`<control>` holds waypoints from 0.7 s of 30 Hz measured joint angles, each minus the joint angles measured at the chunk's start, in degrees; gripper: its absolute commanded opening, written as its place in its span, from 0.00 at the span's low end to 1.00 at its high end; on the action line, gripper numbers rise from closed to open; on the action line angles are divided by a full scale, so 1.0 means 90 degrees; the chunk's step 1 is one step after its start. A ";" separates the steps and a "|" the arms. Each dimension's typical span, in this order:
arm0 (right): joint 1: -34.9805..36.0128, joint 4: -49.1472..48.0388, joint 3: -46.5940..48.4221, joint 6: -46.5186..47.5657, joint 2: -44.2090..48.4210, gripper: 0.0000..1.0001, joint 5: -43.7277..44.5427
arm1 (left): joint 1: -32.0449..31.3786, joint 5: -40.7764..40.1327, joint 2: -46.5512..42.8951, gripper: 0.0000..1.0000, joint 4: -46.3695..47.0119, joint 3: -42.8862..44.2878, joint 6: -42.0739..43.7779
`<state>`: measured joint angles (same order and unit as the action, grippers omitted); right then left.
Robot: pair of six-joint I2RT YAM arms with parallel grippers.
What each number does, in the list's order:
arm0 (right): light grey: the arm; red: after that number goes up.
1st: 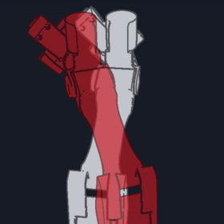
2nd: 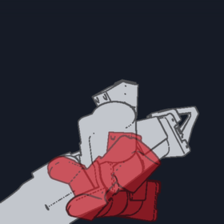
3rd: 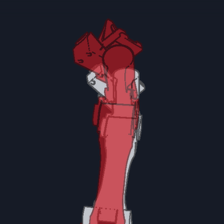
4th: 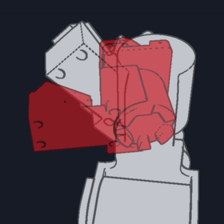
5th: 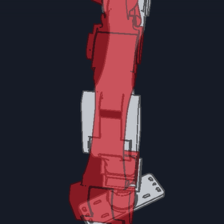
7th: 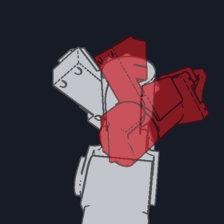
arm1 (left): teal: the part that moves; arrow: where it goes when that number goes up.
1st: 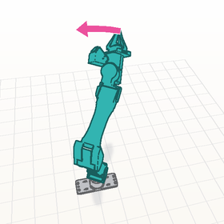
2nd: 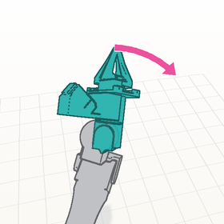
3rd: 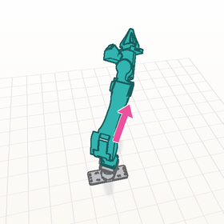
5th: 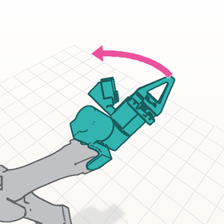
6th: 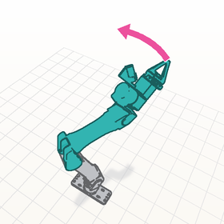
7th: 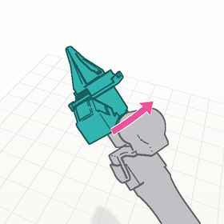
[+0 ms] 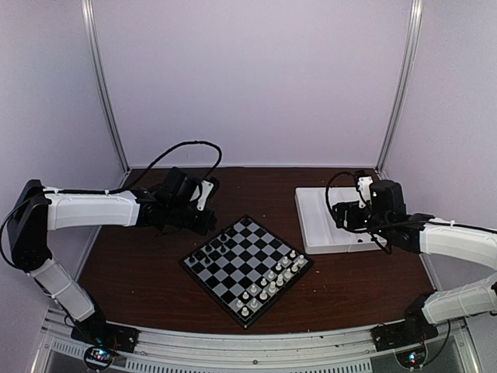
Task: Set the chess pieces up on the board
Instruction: Place the chess piece on the chessboard.
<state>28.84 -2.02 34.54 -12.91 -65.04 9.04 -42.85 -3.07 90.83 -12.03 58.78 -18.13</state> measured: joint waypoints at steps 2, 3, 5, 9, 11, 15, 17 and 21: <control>-0.0002 -0.0002 0.0000 -0.0019 -0.0012 1.00 0.0000 | 0.0000 0.0058 0.0000 0.00 0.0126 -0.0114 -0.0046; -0.0002 -0.0002 0.0000 -0.0034 -0.0015 1.00 0.0000 | 0.0000 0.0083 0.0002 0.01 0.0177 -0.0170 -0.0070; -0.0002 -0.0002 0.0000 -0.0046 -0.0015 1.00 -0.0002 | 0.0000 0.0112 0.0015 0.01 0.0202 -0.0223 -0.0109; -0.0022 -0.0002 0.0000 -0.0061 -0.0015 1.00 -0.0005 | -0.0002 0.0197 0.0051 0.00 0.0398 -0.0352 -0.0194; -0.0032 -0.0002 0.0000 -0.0066 -0.0015 1.00 -0.0005 | 0.0000 0.0219 0.0070 0.00 0.0527 -0.0427 -0.0236; -0.0036 -0.0005 0.0000 -0.0068 -0.0015 1.00 -0.0007 | 0.0000 0.0231 0.0151 0.01 0.0770 -0.0576 -0.0296; -0.0036 -0.0007 0.0000 -0.0068 -0.0015 1.00 -0.0007 | 0.0000 0.0231 0.0245 0.00 0.0869 -0.0614 -0.0318; -0.0036 -0.0007 0.0000 -0.0068 -0.0015 1.00 -0.0024 | 0.0000 0.0233 0.0389 0.00 0.1056 -0.0712 -0.0364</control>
<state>28.51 -2.09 34.54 -13.52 -65.17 8.82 -42.85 -0.97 94.32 -2.52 52.38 -21.41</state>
